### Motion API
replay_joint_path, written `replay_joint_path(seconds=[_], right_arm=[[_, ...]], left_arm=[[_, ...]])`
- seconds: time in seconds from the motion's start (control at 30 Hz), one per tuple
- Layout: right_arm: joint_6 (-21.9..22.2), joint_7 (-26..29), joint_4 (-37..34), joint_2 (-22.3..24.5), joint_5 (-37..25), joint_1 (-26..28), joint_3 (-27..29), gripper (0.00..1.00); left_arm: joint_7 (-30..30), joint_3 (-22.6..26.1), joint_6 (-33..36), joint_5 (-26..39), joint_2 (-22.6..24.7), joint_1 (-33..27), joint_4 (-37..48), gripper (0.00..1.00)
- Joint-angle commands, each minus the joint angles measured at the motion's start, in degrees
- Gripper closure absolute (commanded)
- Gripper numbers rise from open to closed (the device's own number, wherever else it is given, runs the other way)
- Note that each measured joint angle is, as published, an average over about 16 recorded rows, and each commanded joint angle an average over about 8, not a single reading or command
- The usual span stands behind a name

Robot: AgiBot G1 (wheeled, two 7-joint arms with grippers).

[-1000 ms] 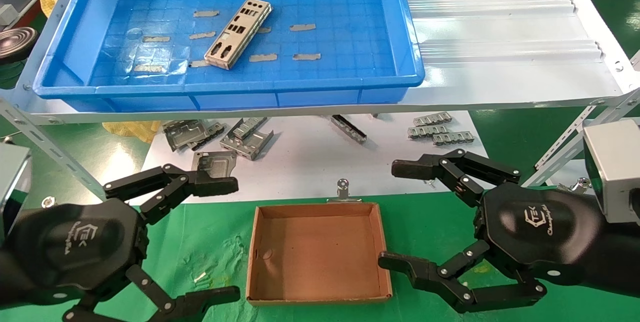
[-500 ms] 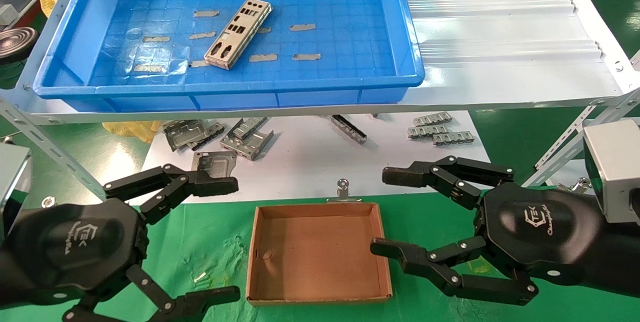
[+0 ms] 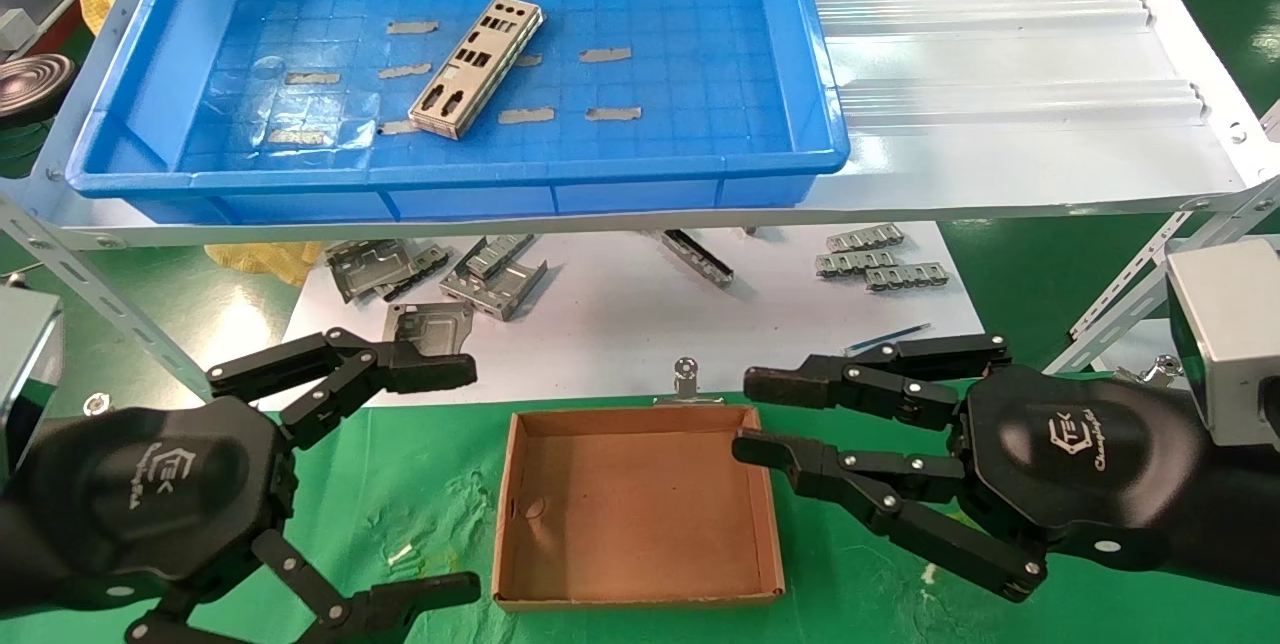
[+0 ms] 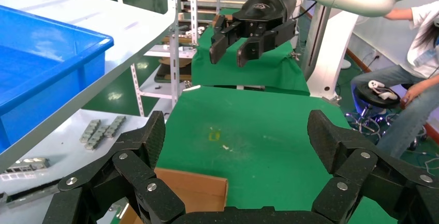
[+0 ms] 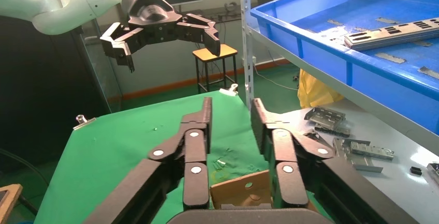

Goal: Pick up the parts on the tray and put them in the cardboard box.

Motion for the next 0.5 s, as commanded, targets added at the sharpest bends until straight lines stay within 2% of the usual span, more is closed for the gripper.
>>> replay_joint_path(seconds=[0.03, 0.33, 0.5], right_arm=[[0.0, 0.0, 0.0, 0.0, 0.0, 0.0, 0.0, 1.00], [0.0, 0.0, 0.0, 0.0, 0.0, 0.0, 0.0, 1.00], [0.0, 0.0, 0.0, 0.0, 0.0, 0.0, 0.0, 1.00]], left_arm=[[0.0, 0.0, 0.0, 0.0, 0.0, 0.0, 0.0, 0.00], [0.2, -0.1, -0.2, 0.2, 0.1, -0.5, -0.1, 0.00], [-0.1, 0.4, -0.8, 2.5, 1.3, -5.4, 1.1, 0.00]])
